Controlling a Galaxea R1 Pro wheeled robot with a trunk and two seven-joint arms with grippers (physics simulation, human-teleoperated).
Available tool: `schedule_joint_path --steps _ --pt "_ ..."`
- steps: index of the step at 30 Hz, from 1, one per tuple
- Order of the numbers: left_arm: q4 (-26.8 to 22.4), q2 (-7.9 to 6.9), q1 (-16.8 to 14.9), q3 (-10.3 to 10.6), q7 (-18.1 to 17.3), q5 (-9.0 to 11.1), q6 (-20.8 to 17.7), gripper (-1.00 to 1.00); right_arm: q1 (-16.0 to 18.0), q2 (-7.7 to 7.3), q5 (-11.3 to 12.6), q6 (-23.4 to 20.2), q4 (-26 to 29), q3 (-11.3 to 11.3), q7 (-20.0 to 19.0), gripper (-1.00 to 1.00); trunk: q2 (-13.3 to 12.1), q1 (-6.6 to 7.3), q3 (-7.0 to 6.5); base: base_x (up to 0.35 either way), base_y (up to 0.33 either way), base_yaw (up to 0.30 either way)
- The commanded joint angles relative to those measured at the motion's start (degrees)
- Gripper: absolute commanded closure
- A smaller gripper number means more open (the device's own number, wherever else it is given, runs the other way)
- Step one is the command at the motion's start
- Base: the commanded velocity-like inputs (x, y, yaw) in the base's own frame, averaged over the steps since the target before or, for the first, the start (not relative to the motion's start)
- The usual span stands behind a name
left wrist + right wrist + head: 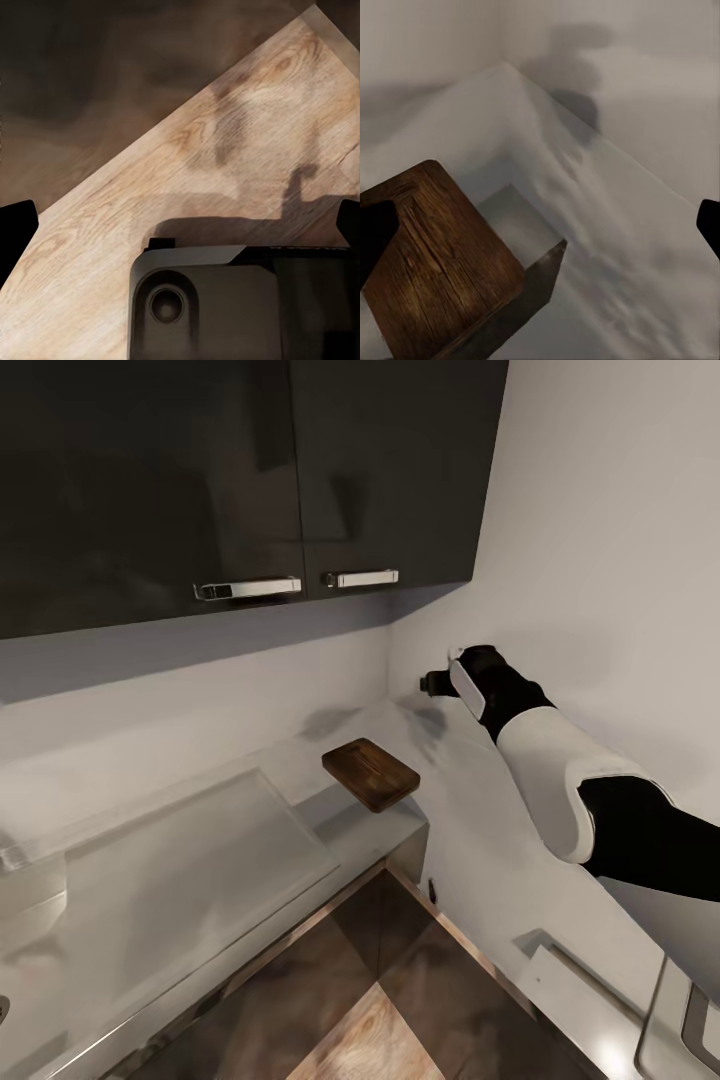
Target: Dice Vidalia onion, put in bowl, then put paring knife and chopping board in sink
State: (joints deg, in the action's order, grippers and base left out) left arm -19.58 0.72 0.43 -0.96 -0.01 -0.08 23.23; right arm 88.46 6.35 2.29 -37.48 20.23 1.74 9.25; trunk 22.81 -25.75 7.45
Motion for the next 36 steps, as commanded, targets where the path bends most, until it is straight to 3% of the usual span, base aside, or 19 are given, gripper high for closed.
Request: schedule_joint_path --steps 1,7,36 --pt "-0.1 0.02 0.0 -0.1 0.0 0.0 0.1 -1.00 0.0 -0.06 0.3 -0.3 0.3 0.2 -0.5 -1.00 0.1 -0.04 0.11 0.000 0.000 0.000" --pt "-0.1 0.07 0.0 -0.1 0.0 0.0 0.1 -1.00 0.0 -0.27 0.0 -0.4 0.2 0.2 -3.0 -1.00 0.1 -0.04 0.20 0.000 0.000 0.000" --pt "-0.1 0.05 0.0 -0.1 0.0 -0.1 0.1 -1.00 0.0 -0.15 0.1 -0.5 -0.8 0.3 -3.3 -1.00 0.1 -0.04 2.77 0.000 0.000 0.000"
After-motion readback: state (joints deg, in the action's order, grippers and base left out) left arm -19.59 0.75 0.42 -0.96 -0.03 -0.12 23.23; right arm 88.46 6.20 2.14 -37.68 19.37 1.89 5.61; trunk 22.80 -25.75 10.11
